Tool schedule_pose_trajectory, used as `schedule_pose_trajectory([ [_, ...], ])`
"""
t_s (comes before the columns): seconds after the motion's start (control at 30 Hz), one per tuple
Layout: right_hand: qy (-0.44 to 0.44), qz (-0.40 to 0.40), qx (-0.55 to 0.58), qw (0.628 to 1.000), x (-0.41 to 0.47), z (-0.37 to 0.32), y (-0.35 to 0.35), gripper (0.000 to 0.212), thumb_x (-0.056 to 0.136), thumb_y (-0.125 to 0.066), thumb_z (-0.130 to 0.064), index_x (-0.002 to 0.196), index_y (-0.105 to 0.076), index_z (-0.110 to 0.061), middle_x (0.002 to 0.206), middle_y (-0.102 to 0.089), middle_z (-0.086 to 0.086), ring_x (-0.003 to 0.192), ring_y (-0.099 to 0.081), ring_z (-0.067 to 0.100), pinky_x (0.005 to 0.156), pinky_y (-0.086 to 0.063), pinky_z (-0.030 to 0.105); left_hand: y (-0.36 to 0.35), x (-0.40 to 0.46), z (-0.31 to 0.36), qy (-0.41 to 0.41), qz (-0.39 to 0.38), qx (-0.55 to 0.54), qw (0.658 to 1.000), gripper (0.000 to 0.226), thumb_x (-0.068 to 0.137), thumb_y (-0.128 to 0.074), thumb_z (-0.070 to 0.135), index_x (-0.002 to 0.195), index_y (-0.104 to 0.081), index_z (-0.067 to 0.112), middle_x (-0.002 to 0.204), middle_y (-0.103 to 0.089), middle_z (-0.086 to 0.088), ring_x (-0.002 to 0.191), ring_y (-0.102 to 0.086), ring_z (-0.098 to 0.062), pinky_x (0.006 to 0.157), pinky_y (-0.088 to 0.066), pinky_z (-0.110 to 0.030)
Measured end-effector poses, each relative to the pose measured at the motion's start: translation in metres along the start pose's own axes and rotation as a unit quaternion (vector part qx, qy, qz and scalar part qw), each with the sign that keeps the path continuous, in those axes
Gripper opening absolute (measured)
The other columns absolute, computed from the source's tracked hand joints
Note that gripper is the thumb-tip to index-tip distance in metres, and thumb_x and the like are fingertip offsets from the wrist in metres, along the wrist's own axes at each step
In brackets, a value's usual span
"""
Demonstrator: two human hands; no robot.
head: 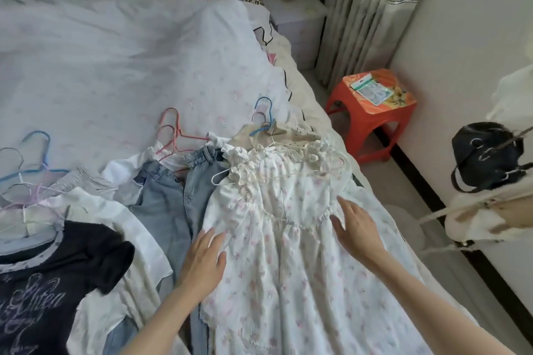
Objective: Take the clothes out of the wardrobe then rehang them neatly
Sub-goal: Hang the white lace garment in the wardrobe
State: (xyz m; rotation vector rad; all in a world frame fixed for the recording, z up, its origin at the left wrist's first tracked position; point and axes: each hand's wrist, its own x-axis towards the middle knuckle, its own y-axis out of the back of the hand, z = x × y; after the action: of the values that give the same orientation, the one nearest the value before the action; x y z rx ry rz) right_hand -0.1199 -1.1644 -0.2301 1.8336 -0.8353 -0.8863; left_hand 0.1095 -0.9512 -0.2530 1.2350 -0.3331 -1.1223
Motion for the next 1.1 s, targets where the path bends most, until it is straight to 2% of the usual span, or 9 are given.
schedule_pose_trajectory([
  [0.17,0.009,-0.007,-0.016,1.0,0.097,-0.002,-0.016,0.05,0.097,-0.043,-0.027,0.142,-0.031,-0.01,0.137,-0.045,0.011,0.125,-0.042,0.028,0.102,-0.034,0.037,0.01,0.1,-0.013,-0.031,0.076,0.011,0.997,0.039,0.088,-0.048,0.008,0.126,-0.053,0.002,0.137,-0.044,-0.022,0.129,-0.037,-0.044,0.103,-0.032,-0.049],
  [0.3,0.011,0.043,-0.012,0.999,0.163,-0.001,-0.034,0.047,0.093,-0.051,-0.02,0.136,-0.04,-0.005,0.126,-0.053,0.018,0.117,-0.048,0.036,0.094,-0.039,0.043,0.006,0.171,-0.012,-0.006,0.075,0.037,0.997,0.051,0.096,-0.042,0.02,0.145,-0.027,0.013,0.152,-0.021,-0.011,0.142,-0.013,-0.028,0.114,-0.014,-0.043],
  [0.37,0.002,0.067,-0.014,0.998,0.192,0.004,-0.041,0.044,0.091,-0.052,-0.02,0.13,-0.045,-0.001,0.12,-0.056,0.022,0.111,-0.051,0.04,0.091,-0.041,0.048,0.0,0.196,-0.013,0.0,0.073,0.042,0.996,0.057,0.097,-0.041,0.029,0.147,-0.019,0.015,0.152,-0.021,-0.01,0.14,-0.018,-0.027,0.113,-0.019,-0.043],
  [0.53,-0.07,0.037,-0.059,0.995,0.223,0.019,-0.055,0.044,0.091,-0.051,-0.034,0.116,-0.049,0.002,0.112,-0.055,0.023,0.105,-0.048,0.04,0.086,-0.037,0.046,-0.01,0.219,-0.016,0.015,0.091,0.049,0.994,0.053,0.086,-0.061,0.036,0.132,-0.044,0.013,0.114,-0.052,-0.01,0.105,-0.045,-0.028,0.08,-0.041,-0.036],
  [0.63,-0.039,0.038,-0.065,0.996,0.218,0.024,-0.051,0.045,0.088,-0.058,-0.038,0.106,-0.055,0.003,0.103,-0.056,0.021,0.1,-0.046,0.039,0.082,-0.037,0.045,-0.012,0.209,-0.023,0.036,0.086,-0.002,0.996,0.046,0.081,-0.068,0.027,0.122,-0.052,0.011,0.108,-0.055,-0.009,0.101,-0.044,-0.027,0.081,-0.037,-0.035],
  [0.8,0.071,0.137,0.042,0.987,0.186,0.023,-0.029,0.021,0.073,-0.077,-0.014,0.076,-0.063,0.002,0.072,-0.05,0.006,0.066,-0.054,0.037,0.061,-0.041,0.039,0.008,0.178,-0.023,0.004,0.099,-0.15,0.984,0.047,0.078,-0.058,0.003,0.122,-0.048,0.015,0.105,-0.052,0.007,0.102,-0.04,-0.016,0.091,-0.036,-0.037],
  [0.87,0.086,0.165,0.067,0.98,0.172,0.019,-0.015,0.015,0.072,-0.078,-0.009,0.072,-0.065,-0.002,0.072,-0.046,-0.003,0.06,-0.054,0.034,0.053,-0.041,0.037,0.025,0.166,-0.017,-0.003,0.099,-0.198,0.975,0.041,0.078,-0.053,0.017,0.119,-0.049,0.022,0.1,-0.047,0.016,0.104,-0.042,-0.014,0.092,-0.036,-0.036],
  [0.97,0.029,0.162,0.128,0.978,0.154,0.017,0.008,0.016,0.08,-0.071,-0.024,0.081,-0.064,-0.01,0.079,-0.05,-0.007,0.07,-0.053,0.02,0.066,-0.04,0.035,0.049,0.15,-0.005,-0.041,0.158,-0.178,0.97,0.051,0.074,-0.033,0.045,0.11,-0.059,0.021,0.093,-0.054,0.008,0.095,-0.042,-0.013,0.088,-0.034,-0.032],
  [1.1,0.036,0.214,0.17,0.961,0.129,0.008,0.055,0.02,0.081,-0.069,-0.029,0.092,-0.066,-0.012,0.087,-0.054,-0.004,0.072,-0.049,0.012,0.071,-0.039,0.03,0.095,0.13,0.022,-0.092,0.253,-0.142,0.953,0.051,0.082,-0.036,0.055,0.1,-0.068,0.02,0.079,-0.057,0.003,0.082,-0.044,-0.018,0.078,-0.036,-0.031],
])
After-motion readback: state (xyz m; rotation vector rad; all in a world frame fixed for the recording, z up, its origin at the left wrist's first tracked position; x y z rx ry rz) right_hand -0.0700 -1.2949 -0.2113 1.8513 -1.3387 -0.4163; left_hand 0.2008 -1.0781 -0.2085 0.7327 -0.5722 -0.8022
